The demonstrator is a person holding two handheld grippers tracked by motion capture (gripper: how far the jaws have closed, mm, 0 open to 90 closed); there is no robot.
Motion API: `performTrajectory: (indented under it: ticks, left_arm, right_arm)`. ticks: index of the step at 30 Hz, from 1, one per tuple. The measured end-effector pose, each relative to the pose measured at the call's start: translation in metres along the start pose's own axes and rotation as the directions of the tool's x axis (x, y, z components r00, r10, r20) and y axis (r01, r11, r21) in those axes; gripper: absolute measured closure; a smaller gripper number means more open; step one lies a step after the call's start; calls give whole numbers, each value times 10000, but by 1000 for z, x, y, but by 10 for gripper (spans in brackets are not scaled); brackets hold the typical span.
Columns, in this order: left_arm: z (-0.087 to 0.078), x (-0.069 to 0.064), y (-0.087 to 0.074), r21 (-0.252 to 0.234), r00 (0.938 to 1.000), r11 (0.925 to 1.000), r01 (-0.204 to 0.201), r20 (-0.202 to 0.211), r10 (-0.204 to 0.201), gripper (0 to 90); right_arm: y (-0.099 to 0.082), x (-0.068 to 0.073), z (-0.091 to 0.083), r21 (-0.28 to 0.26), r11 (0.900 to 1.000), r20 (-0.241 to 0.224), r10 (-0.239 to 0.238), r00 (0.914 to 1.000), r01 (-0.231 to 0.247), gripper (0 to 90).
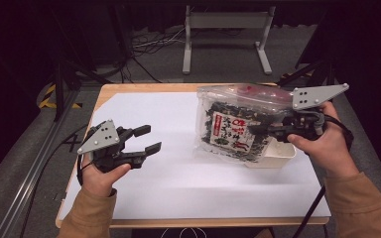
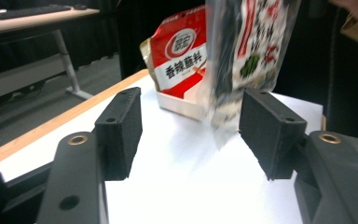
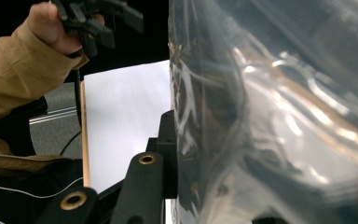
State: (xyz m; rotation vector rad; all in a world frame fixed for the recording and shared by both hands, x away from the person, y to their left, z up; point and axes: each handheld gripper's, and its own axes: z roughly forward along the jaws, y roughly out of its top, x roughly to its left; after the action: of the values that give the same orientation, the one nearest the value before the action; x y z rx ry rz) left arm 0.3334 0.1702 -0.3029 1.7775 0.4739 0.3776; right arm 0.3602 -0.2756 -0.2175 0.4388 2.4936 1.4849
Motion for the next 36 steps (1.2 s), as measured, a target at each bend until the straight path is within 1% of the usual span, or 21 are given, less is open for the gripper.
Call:
performTrajectory:
  ticks: [3, 5, 7, 13, 15, 16, 17, 19, 20, 22, 23, 24, 25, 26, 27, 29, 31, 36]
  left_arm:
    - [1, 3, -6, 168, 9999, 9997, 167, -33, -166, 392]
    - [2, 5, -8, 316, 9998, 9994, 169, -44, -168, 390]
    - [3, 6, -10, 332, 9998, 9993, 176, -112, -172, 386]
    - [5, 8, -16, 714, 9986, 9974, 131, -515, -95, 353]
    - [6, 10, -19, 726, 9984, 9972, 156, -546, -116, 337]
    - [6, 10, -19, 726, 9984, 9972, 156, -546, -116, 334]
    - [7, 11, -22, 596, 9981, 9981, 146, -603, -110, 332]
    - [8, 11, -23, 563, 9980, 9983, 175, -620, -140, 331]
    - [8, 12, -24, 588, 9979, 9982, 127, -635, -90, 329]
    - [9, 14, -26, 608, 9980, 9979, 202, -605, -165, 329]
    - [9, 16, -27, 630, 9985, 9977, 238, -509, -206, 327]
    - [9, 16, -28, 631, 9984, 9973, 370, -456, -342, 317]
    - [10, 17, -29, 658, 9984, 9971, 383, -439, -355, 302]
    - [10, 18, -29, 669, 9984, 9970, 386, -445, -357, 302]
    - [10, 18, -30, 722, 9986, 9969, 328, -439, -297, 299]
    - [11, 18, -31, 680, 9985, 9971, 339, -451, -308, 297]
    - [12, 19, -31, 763, 9987, 9966, 303, -435, -270, 296]
    - [13, 20, -34, 849, 9986, 9958, 346, -421, -311, 289]
  right_arm:
    - [5, -6, -10, -47, 10000, 158, 37, 9999, -36, 731]
    - [6, -10, -14, -18, 10000, 294, 63, 9995, -62, 731]
    - [6, -13, -17, 24, 9999, 434, 117, 9990, -118, 731]
    - [2, -25, -26, 21, 9995, 952, 320, 9949, -324, 731]
    - [1, -30, -29, 33, 9993, 1096, 366, 9933, -372, 731]
    - [1, -30, -29, 33, 9993, 1096, 366, 9933, -372, 731]
    - [-1, -34, -32, 52, 9991, 1246, 400, 9914, -409, 731]
    - [-2, -36, -33, 41, 9991, 1319, 415, 9904, -424, 731]
    - [-2, -37, -35, 39, 9990, 1420, 427, 9889, -437, 731]
    - [-4, -39, -38, 38, 9990, 1606, 441, 9860, -453, 731]
    - [-5, -40, -39, 42, 9989, 1695, 447, 9845, -461, 731]
    - [-7, -41, -41, 61, 9988, 1812, 464, 9823, -483, 731]
    - [-9, -42, -43, 79, 9983, 1953, 547, 9792, -573, 730]
    - [-9, -42, -43, 79, 9983, 1953, 547, 9792, -573, 730]
    - [-10, -43, -44, 83, 9981, 2015, 574, 9778, -603, 731]
    - [-12, -44, -46, 120, 9978, 2139, 610, 9749, -651, 730]
    - [-14, -45, -47, 165, 9976, 2270, 617, 9719, -672, 731]
    - [-18, -48, -50, 226, 9961, 2599, 762, 9626, -850, 731]
